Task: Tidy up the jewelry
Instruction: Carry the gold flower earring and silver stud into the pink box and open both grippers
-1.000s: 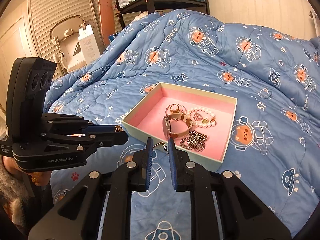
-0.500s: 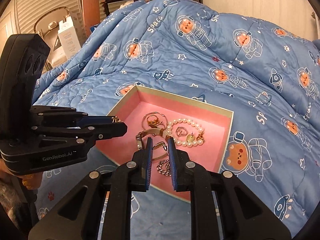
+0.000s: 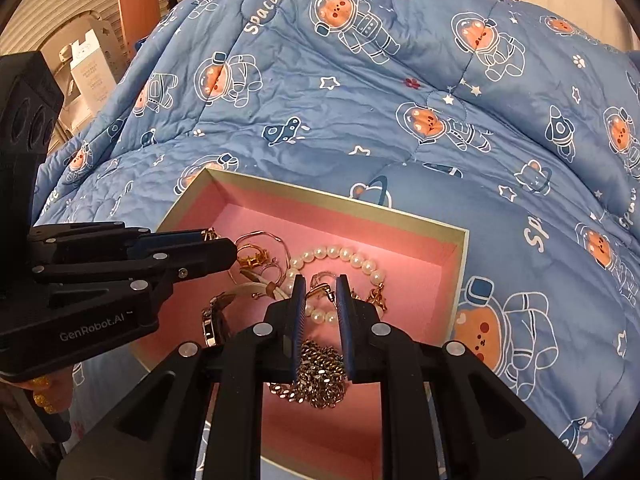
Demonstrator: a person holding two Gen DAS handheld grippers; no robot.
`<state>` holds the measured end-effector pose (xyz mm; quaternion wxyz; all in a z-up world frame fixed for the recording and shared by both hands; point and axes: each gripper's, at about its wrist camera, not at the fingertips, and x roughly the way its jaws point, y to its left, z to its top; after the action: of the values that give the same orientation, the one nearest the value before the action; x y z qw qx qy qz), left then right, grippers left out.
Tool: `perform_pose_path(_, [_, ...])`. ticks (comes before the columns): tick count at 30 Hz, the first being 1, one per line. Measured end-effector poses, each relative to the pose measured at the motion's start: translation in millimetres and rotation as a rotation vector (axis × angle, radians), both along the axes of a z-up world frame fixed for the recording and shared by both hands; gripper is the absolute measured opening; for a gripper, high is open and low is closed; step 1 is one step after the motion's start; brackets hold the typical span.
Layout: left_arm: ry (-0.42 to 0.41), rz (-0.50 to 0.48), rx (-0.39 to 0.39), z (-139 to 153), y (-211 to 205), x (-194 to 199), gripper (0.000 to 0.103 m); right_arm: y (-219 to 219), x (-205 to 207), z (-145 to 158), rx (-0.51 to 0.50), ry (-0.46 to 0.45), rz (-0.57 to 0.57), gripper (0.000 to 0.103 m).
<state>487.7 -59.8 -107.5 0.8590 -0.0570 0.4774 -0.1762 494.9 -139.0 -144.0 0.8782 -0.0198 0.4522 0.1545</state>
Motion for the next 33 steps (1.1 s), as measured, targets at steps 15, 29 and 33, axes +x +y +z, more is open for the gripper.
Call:
perform_pose_path(15, [0.038, 0.034, 0.019, -16, -16, 27, 0.017, 5, 11, -12, -0.018, 0.001, 0.016, 0.016])
perform_pose_path(29, [0.066, 0.033, 0.037, -23, -23, 33, 0.031, 12, 13, -17, -0.027, 0.006, 0.039, 0.016])
perform_pose_path(33, [0.04, 0.023, 0.031, -19, -23, 29, 0.042, 12, 11, -18, -0.018, 0.01, 0.045, 0.026])
